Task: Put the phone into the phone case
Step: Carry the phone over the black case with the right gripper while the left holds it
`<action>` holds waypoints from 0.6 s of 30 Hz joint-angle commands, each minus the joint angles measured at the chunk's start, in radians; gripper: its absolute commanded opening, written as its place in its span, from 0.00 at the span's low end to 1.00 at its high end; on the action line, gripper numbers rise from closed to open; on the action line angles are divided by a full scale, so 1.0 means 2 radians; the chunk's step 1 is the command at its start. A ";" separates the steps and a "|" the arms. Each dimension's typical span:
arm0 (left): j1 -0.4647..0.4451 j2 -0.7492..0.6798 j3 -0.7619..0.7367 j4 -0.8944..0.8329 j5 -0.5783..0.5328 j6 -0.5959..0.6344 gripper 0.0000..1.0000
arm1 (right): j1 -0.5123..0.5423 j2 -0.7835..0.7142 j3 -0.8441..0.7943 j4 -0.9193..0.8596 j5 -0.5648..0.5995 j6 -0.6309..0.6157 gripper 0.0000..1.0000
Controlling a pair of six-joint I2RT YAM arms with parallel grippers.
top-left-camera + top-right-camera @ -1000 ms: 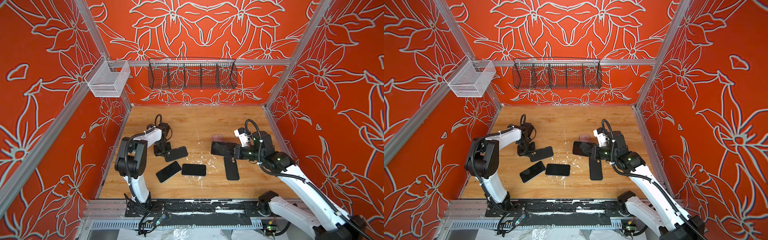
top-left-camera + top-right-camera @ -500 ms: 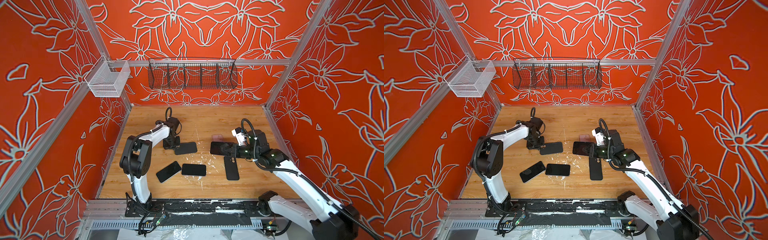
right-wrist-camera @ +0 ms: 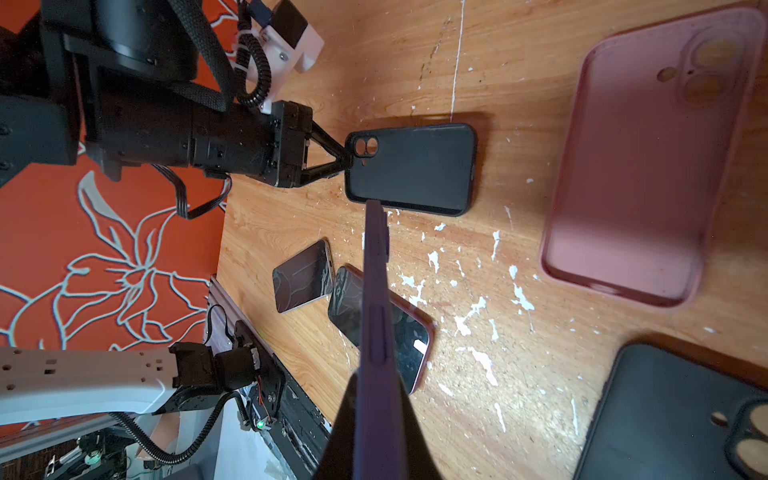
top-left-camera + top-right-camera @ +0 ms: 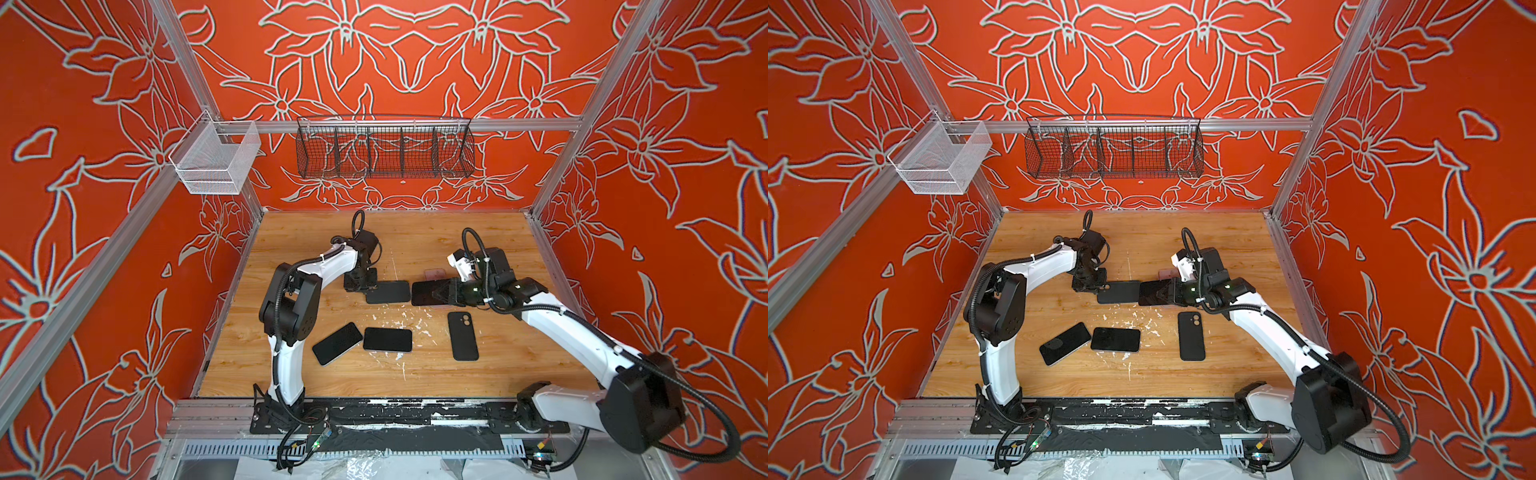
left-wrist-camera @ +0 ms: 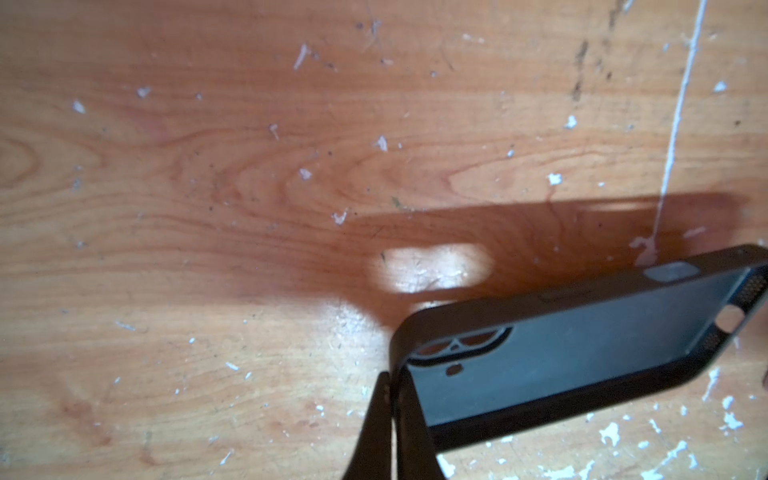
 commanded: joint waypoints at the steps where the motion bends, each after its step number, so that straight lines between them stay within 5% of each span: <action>1: -0.001 -0.009 0.014 -0.007 -0.009 0.006 0.10 | 0.002 0.033 0.040 0.020 -0.031 -0.022 0.00; 8: 0.003 -0.094 0.010 -0.011 -0.017 0.002 0.66 | 0.011 0.106 0.077 0.046 -0.044 -0.005 0.00; 12: 0.025 -0.170 -0.042 0.029 0.022 -0.043 0.81 | 0.026 0.152 0.104 0.049 -0.043 0.000 0.00; 18: 0.095 -0.294 -0.229 0.241 0.189 -0.140 0.95 | 0.034 0.211 0.138 0.077 -0.055 0.027 0.00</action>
